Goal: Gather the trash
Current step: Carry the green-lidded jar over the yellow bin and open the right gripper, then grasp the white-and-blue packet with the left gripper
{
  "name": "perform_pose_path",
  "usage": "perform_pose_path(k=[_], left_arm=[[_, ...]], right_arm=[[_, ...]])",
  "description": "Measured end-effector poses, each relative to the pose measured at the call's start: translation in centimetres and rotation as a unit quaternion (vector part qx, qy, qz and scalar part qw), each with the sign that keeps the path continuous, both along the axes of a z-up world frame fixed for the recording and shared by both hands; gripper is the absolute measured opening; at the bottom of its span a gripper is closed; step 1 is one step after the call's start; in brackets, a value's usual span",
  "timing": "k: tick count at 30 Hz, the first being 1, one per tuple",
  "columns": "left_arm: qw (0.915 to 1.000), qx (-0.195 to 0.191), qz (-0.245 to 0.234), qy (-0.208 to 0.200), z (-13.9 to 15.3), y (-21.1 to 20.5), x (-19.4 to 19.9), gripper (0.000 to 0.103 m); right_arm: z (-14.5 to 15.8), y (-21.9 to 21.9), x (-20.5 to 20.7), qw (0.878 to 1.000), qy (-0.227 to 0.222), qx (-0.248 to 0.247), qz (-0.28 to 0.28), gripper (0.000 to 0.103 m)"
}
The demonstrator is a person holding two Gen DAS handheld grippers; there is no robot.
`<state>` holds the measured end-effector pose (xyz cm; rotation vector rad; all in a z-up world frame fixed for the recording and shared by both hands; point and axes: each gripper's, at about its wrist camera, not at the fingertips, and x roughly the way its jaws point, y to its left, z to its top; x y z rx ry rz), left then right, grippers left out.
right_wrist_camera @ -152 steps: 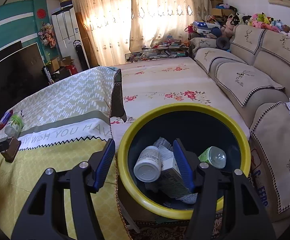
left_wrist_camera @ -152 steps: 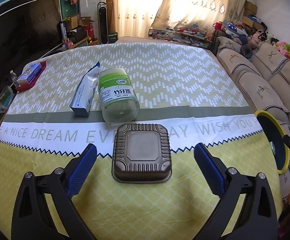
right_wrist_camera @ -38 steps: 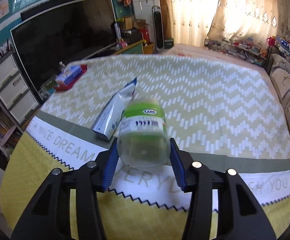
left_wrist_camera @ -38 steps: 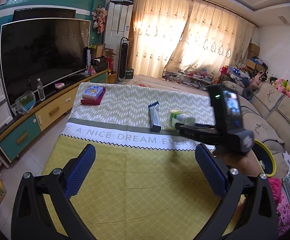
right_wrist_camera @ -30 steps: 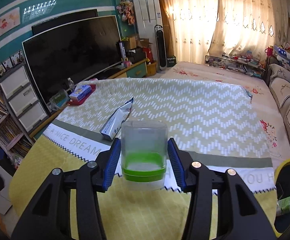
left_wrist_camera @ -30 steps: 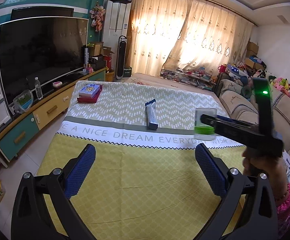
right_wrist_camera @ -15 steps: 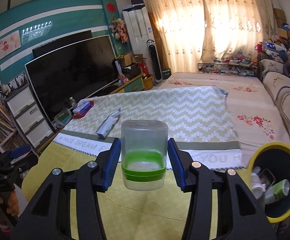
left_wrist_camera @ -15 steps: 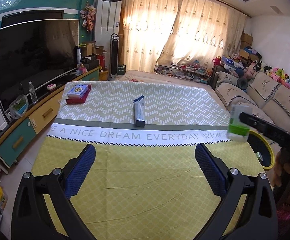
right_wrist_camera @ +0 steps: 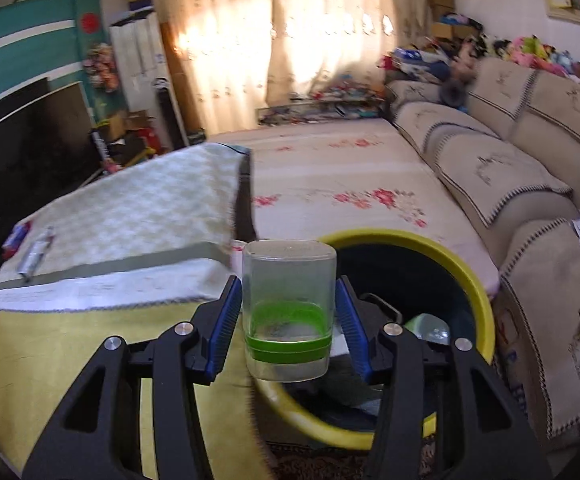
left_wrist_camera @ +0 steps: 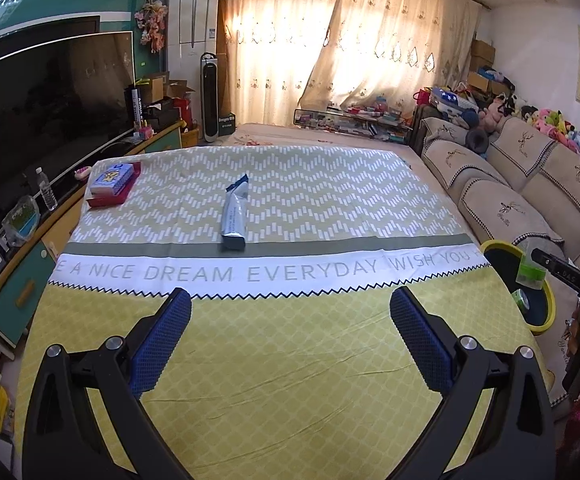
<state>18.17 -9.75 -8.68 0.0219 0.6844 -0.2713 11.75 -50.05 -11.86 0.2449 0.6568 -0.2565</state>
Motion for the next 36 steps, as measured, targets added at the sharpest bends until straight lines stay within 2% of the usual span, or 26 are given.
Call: perform_pose_path(k=[2,5,10,18,20,23,28,36], left_arm=[[1.0,0.005,-0.001,0.004,-0.3,-0.5,0.7,0.098],[0.9999,0.009,-0.002,0.009,-0.6,-0.8,1.7,0.098],[0.9997,0.016,0.003,0.015,-1.2,-1.1,3.7,0.098],[0.9981,0.01,0.022,0.057,-2.8,-0.2,10.7,0.098],[0.9969,0.004,0.029,0.074,-3.3,0.2,12.5,0.095],[0.9954,0.016,0.04,0.085,-4.1,0.2,15.3,0.09],[0.9913,0.03,0.053,0.116,-5.9,0.3,19.3,0.077],[0.9881,0.047,0.061,0.133,-7.5,0.2,22.5,0.063]], right_arm=[[-0.9,-1.2,0.1,1.0,0.004,-0.001,-0.021,0.056],[-0.7,-2.2,-0.5,0.999,-0.014,0.01,-0.035,0.057],[-0.1,-1.4,-0.9,0.999,-0.027,0.003,-0.033,0.062],[0.6,-0.2,-0.8,0.999,-0.039,0.011,-0.018,0.064],[0.6,0.0,-0.8,0.999,-0.039,0.013,-0.014,0.064],[0.6,0.2,-0.6,0.999,-0.037,0.014,-0.008,0.064],[0.4,0.6,-0.3,0.999,-0.032,0.017,-0.002,0.065],[0.1,0.6,-0.1,0.999,-0.026,0.021,0.001,0.066]])
